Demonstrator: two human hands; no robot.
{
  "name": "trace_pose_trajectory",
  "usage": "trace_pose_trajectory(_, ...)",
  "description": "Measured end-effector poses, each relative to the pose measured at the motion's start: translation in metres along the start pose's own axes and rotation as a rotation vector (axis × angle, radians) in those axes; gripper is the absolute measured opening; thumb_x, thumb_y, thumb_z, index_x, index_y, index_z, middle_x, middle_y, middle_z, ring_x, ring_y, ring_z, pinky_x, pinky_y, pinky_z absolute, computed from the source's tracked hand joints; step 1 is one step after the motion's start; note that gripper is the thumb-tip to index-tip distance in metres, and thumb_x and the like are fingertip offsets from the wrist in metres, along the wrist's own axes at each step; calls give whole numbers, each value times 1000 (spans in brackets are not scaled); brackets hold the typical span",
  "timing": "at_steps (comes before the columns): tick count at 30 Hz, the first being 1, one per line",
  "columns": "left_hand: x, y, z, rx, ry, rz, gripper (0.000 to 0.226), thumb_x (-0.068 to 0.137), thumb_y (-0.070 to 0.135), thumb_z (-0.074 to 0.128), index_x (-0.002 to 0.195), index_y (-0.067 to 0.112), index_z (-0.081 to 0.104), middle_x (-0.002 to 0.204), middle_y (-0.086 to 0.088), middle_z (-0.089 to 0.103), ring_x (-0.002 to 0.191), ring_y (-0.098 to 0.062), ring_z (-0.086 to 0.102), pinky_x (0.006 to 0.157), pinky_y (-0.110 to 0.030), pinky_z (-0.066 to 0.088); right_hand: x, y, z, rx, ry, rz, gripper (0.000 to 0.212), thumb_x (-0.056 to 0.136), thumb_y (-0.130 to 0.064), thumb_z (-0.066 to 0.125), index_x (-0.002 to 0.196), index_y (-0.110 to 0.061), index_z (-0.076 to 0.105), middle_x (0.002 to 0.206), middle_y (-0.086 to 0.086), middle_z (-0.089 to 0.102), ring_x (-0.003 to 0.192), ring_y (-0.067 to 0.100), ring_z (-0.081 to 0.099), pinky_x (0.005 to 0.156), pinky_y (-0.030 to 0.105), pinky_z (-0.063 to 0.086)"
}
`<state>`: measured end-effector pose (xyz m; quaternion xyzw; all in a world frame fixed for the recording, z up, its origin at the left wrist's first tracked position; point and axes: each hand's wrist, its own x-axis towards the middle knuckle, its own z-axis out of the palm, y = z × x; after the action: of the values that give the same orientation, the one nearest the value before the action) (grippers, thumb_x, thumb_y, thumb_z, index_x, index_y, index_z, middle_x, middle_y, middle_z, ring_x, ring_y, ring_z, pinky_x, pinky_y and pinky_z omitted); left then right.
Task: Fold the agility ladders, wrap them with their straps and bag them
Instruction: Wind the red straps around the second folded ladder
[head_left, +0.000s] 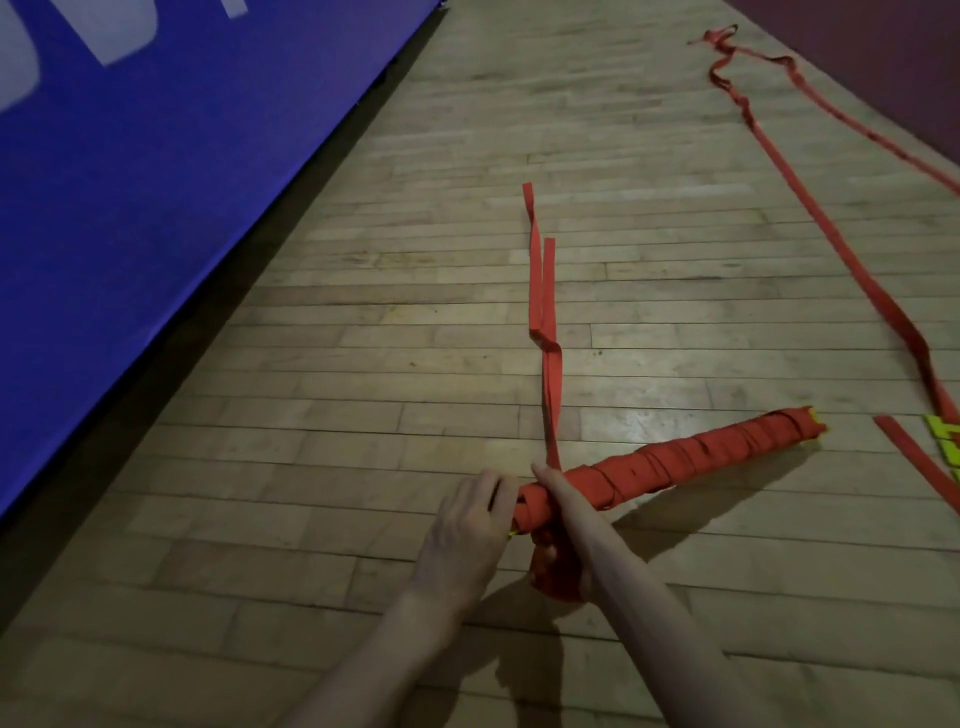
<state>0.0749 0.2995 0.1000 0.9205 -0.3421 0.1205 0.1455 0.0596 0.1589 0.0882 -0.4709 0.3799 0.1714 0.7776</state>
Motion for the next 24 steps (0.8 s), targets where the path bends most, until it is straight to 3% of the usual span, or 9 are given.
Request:
trace_pose_trajectory(4, 16, 9, -26, -566, -295, -461, 56, 71, 38, 79, 114, 28, 44, 117, 7, 41, 104, -11, 49, 81, -21, 48, -5, 4, 1, 67, -52, 12, 60, 57, -50, 77, 101, -10, 65, 70, 9, 62, 49, 17, 54, 51, 26, 44)
trace_pose_trajectory(7, 37, -7, -42, -1164, -353, -868, 37, 81, 47, 67, 110, 30, 52, 125, -1, 49, 114, -24, 52, 92, -40, 51, -8, 4, -3, 116, -86, -23, 52, 69, -45, 75, 102, -9, 56, 65, 6, 52, 39, 12, 39, 45, 23, 35)
trace_pose_trajectory(8, 41, -12, -45, -1233, -337, -974, 29, 85, 46, 63, 107, 29, 54, 123, -4, 53, 112, -27, 54, 92, -44, 50, -7, 4, -5, 118, -93, -38, 47, 75, -44, 72, 101, -9, 55, 61, 3, 49, 38, 11, 37, 45, 22, 35)
trace_pose_trajectory(10, 41, -10, -43, -1260, -348, -1128, 28, 90, 38, 60, 108, 17, 60, 109, -9, 63, 96, -26, 63, 78, -40, 55, -8, 1, -5, 120, -113, -67, 38, 81, -44, 68, 93, -11, 55, 54, 0, 46, 38, 11, 36, 48, 22, 35)
trace_pose_trajectory(13, 36, 13, -38, -1556, -231, -1296, 33, 89, 31, 63, 106, 3, 63, 97, -20, 69, 78, -26, 70, 60, -32, 59, -12, -4, -1, 133, -179, -118, 36, 78, -49, 66, 77, -13, 57, 49, 1, 40, 41, 12, 35, 54, 27, 34)
trace_pose_trajectory(16, 31, 18, -34, -1716, -202, -1347, 38, 84, 31, 66, 107, 0, 63, 97, -24, 68, 83, -31, 69, 62, -34, 60, -14, -2, -5, 96, -199, -122, 44, 69, -56, 66, 72, -12, 58, 48, 4, 37, 45, 15, 38, 55, 28, 37)
trace_pose_trajectory(19, 35, 6, -40, -1635, -502, -1293, 44, 82, 28, 68, 115, 0, 58, 102, -25, 68, 87, -33, 69, 69, -36, 61, -16, -1, -15, 31, -228, -128, 50, 74, -55, 63, 86, -7, 60, 48, 4, 40, 48, 17, 40, 55, 26, 40)
trace_pose_trajectory(21, 41, -2, -42, -1551, -661, -1267, 46, 80, 23, 73, 115, -2, 56, 105, -27, 67, 85, -32, 70, 64, -32, 61, -15, 0, -19, -39, -227, -158, 57, 76, -55, 61, 97, -2, 60, 52, 4, 49, 47, 14, 40, 54, 25, 40)
trace_pose_trajectory(24, 50, -3, -43, -1454, -673, -1211, 36, 81, 13, 73, 109, -3, 57, 95, -25, 67, 77, -30, 71, 59, -28, 60, -11, -2, -23, -126, -240, -143, 68, 72, -67, 67, 96, -4, 68, 65, 7, 61, 47, 13, 46, 55, 27, 39)
